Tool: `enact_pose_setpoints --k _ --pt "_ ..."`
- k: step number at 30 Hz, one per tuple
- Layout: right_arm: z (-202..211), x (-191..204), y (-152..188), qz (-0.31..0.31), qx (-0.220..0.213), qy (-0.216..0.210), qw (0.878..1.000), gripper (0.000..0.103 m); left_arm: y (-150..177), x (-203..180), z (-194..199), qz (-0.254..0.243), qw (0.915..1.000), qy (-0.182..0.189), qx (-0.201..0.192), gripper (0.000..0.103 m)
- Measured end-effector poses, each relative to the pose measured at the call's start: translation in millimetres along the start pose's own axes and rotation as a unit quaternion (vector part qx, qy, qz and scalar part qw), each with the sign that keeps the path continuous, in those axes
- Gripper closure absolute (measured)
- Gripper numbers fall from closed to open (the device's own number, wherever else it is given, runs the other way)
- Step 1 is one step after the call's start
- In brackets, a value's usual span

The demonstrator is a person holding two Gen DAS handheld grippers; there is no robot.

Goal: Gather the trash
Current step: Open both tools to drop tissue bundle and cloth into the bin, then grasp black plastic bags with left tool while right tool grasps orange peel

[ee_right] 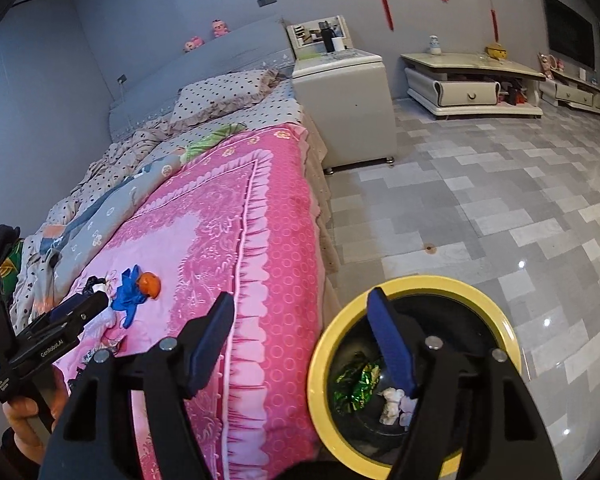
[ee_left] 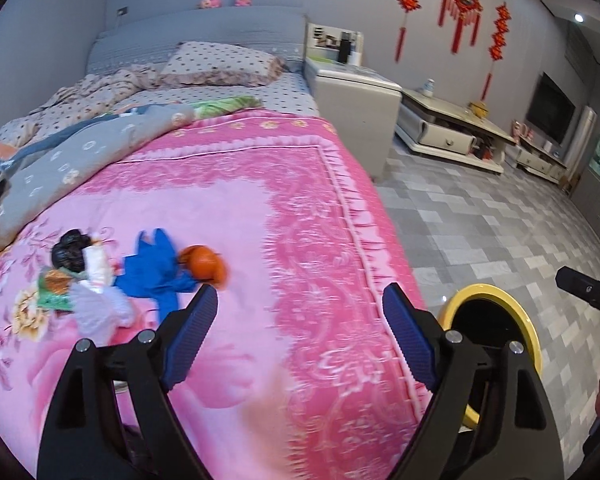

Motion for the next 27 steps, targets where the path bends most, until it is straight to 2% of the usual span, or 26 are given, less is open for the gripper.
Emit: enact_pose_setpoints --k 7,15,20,27 --pt "-19 73 -9 0.040 0.004 -0.039 0.998 0.037 4 83 40 0.025 0.9988 -0.041 -0.011 0.022" --pt "-49 153 -6 0.085 0.014 -0.076 0.993 0.032 23 155 84 0.047 0.9961 -0.072 -0.021 0.021" --pt "-71 190 2 0.107 0.021 -0.088 0.990 0.028 49 183 102 0.067 0.9943 -0.082 -0.014 0.021" --pt "-110 230 20 0.140 0.034 -0.095 0.985 0.028 85 190 105 0.081 0.9941 -0.071 0.003 0.021"
Point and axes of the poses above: each gripper's, at about its wrist camera, not at the fingertips, and z roughly against the way its jaws point, x to its left, y to its underside, the point moved 7 cm from there along -z, roughly the way its jaws point, and after that the axes turned 10 degrees about -x, right-handed, at the moved point
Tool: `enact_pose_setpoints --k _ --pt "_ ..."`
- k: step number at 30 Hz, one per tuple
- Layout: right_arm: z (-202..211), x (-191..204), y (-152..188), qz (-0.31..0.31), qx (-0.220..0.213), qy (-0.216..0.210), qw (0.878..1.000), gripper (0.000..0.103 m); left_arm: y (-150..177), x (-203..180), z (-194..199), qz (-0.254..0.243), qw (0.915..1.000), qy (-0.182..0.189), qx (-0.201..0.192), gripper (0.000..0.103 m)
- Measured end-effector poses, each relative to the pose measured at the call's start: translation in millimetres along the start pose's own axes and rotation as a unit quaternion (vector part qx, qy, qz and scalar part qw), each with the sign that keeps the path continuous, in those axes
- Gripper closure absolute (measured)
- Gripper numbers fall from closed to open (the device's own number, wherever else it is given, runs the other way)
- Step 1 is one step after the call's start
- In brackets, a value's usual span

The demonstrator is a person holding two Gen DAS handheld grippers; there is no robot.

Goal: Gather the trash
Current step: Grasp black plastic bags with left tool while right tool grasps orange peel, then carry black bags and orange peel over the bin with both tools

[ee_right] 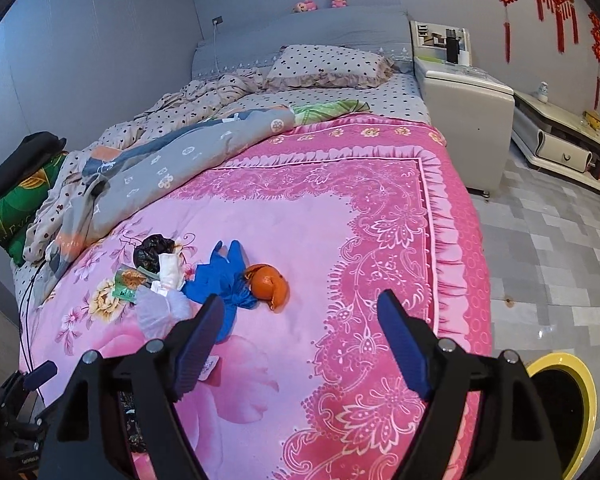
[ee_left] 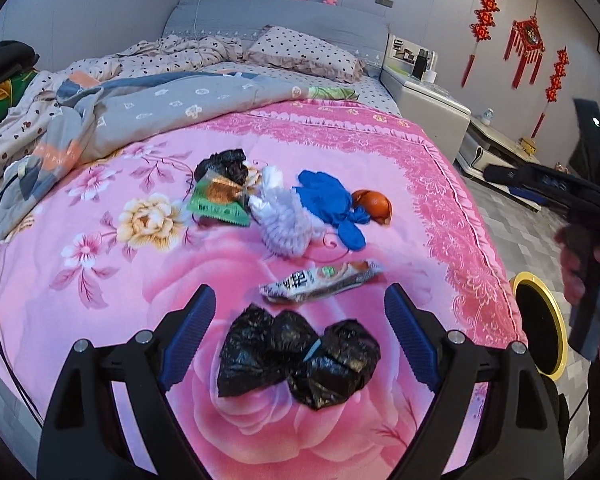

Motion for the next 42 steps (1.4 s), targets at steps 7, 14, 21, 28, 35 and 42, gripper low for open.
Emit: enact_pose_setpoints --k 7,14,21,28,35,42 --pt "-51 16 10 0.019 0.017 -0.001 1.000 0.028 23 6 -12 0.010 0.9999 -0.011 0.002 0.021" --pt "-96 20 25 0.036 0.032 0.013 0.999 0.028 41 11 -30 0.020 0.9996 -0.015 0.015 0.021" --pt "-135 17 31 0.040 0.049 0.017 0.998 0.028 48 8 -50 0.026 0.9992 -0.008 0.028 0.021" --pt "-162 22 34 0.048 0.061 0.007 0.997 0.031 58 2 -66 0.039 0.9984 0.003 0.041 0.025" --pt "-180 32 47 0.056 0.083 -0.015 0.995 0.052 65 -10 -69 0.038 0.9987 0.009 0.033 0.047" --pt "-179 43 49 0.063 0.086 -0.032 0.994 0.070 67 -20 -62 0.004 0.9999 0.003 0.009 0.071"
Point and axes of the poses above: each gripper's, at about its wrist camera, not at the fingertips, and z roughly against the way its jaws point, x to its left, y to its underside, the point moved 7 cm from there along -z, roughly the way its jaws point, and after that the axes turned 10 degrees about -x, right-handed, at the moved point
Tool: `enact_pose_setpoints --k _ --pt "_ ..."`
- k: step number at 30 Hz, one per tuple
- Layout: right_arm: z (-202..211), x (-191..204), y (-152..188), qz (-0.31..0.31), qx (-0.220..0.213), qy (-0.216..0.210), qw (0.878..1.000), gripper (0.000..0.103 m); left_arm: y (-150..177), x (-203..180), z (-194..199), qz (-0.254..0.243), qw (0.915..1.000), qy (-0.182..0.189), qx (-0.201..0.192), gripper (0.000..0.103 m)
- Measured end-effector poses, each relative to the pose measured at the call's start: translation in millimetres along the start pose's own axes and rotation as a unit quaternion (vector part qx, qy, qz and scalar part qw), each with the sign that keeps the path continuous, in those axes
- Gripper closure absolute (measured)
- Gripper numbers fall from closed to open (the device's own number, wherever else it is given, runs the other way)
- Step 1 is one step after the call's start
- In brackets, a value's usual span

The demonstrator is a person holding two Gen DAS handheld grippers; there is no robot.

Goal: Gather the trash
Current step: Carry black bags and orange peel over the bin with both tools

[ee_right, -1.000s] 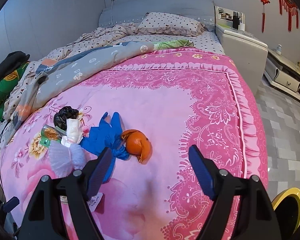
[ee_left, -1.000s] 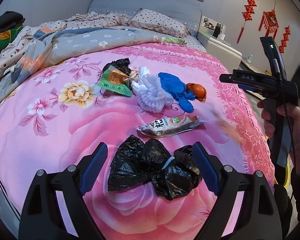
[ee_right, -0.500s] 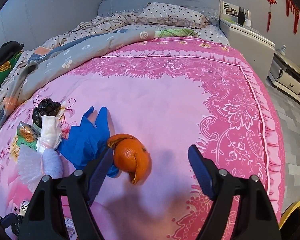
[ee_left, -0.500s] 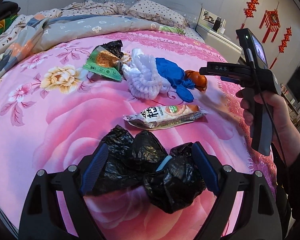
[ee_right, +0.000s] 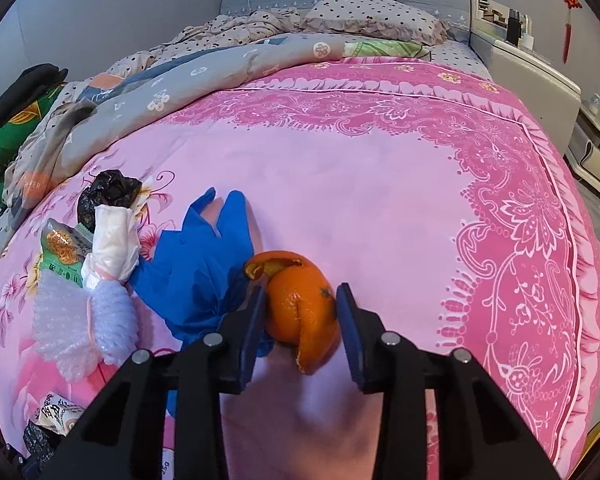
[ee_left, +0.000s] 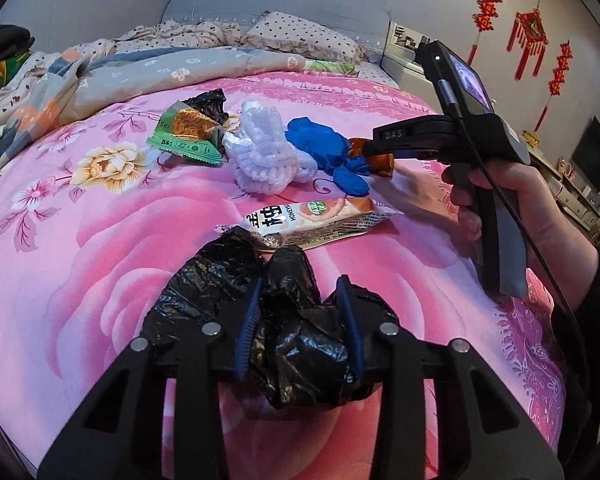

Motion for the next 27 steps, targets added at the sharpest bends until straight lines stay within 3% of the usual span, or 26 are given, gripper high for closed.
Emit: enact_pose_setpoints --k 6,13,27 --pt "8 -5 -1 -0.012 -0.006 0.005 1.000 0.074 -2 5 2 0.021 0.9997 0.012 0.008 0.078" --pt "31 -16 -7 -0.035 -0.020 0.014 0.999 0.075 -10 7 16 0.029 0.9993 0.024 0.002 0.079" --pt "112 -21 -2 -0.061 -0.047 -0.010 0.997 0.075 -39 11 68 0.027 0.9988 0.012 -0.038 0.080"
Point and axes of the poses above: each gripper's, at about its wrist camera, not at the fingertips, and z roughly against the way its jaws point, x to its left, y to its underside, the point moved 7 cm from there along -z, roughly the way its jaws point, and after that the axes turned 10 degrees about -x, right-handed, at the moved point
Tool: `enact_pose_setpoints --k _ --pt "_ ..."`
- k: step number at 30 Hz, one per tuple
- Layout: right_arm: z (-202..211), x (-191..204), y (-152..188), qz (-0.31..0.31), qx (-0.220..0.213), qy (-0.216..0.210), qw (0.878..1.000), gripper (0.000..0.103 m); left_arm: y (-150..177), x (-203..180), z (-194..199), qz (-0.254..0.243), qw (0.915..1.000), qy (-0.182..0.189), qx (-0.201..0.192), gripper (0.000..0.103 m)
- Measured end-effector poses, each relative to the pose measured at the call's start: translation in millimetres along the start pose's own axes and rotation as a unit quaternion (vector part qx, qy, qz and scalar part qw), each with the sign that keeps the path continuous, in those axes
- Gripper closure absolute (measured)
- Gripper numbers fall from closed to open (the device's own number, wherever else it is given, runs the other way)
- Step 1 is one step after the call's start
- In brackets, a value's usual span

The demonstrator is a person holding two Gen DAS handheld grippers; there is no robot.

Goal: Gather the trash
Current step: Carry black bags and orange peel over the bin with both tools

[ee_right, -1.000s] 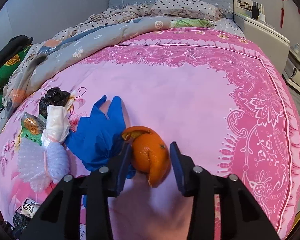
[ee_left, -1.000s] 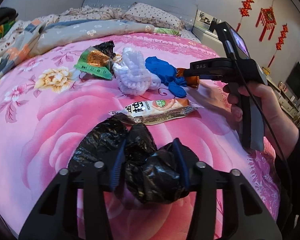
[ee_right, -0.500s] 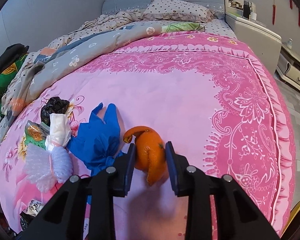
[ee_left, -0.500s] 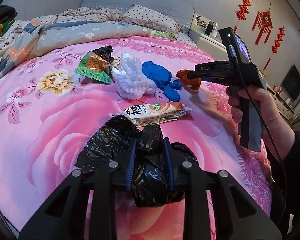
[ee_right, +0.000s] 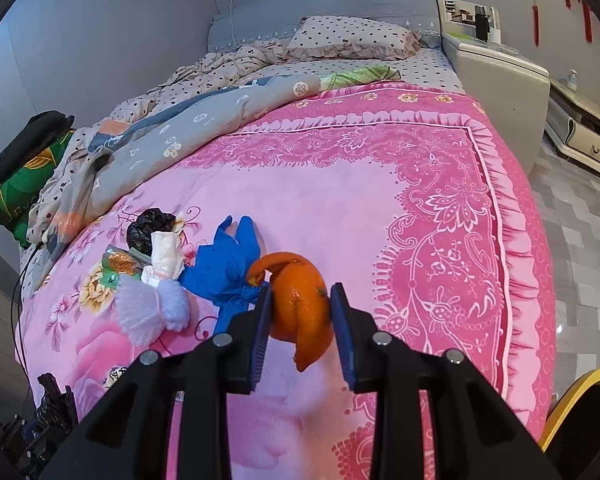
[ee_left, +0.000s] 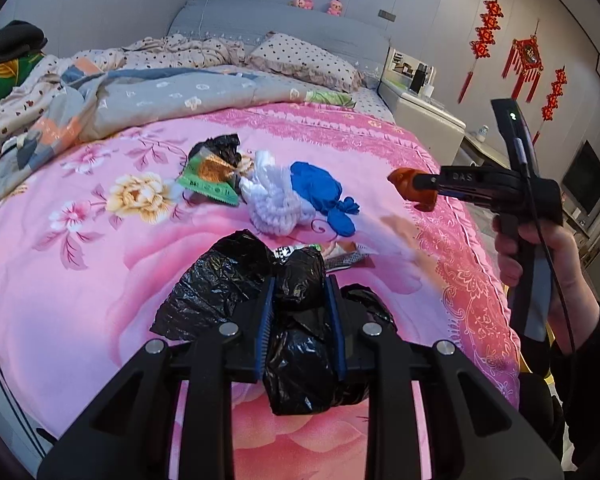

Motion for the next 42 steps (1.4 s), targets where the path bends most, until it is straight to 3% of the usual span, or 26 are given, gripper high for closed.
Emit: enact_pose_setpoints --k 9,23,42 --pt "69 -7 -12 -0.016 -0.035 -0.013 0.999 0.075 -25 -24 27 -0.009 0.9997 0.008 -0.022 0.080" --pt "169 -24 -39 -0.014 -0.103 -0.011 0.995 0.075 -61 -90 56 -0.053 0.9966 0.038 -0.050 0.080" --pt "275 -109 -50 -0.068 -0.176 0.041 0.981 0.075 -111 -225 69 -0.107 0.9843 0.115 -0.079 0.079"
Point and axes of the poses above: each gripper's, at about its wrist camera, not at the fingertips, and z roughly against the way its jaws point, x to its left, y to its underside, the point moved 7 cm from there along -z, roughly the way its jaws point, and after that the axes turned 10 degrees about -x, right-handed, at the moved point
